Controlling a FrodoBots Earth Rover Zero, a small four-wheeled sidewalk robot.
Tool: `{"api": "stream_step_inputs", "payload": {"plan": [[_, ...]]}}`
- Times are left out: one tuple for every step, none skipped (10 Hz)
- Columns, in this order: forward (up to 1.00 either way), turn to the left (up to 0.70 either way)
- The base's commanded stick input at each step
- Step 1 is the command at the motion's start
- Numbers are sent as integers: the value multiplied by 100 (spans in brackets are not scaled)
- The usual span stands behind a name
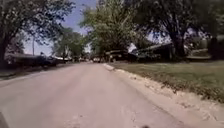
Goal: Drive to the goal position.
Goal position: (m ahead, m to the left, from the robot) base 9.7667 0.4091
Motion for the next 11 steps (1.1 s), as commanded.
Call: {"api": "stream_step_inputs", "payload": {"plan": [[70, 0], [70, 0], [70, 0], [70, 0], [70, 0], [70, 0], [70, 0], [70, 0], [70, 0], [70, 0], [70, 34]]}}
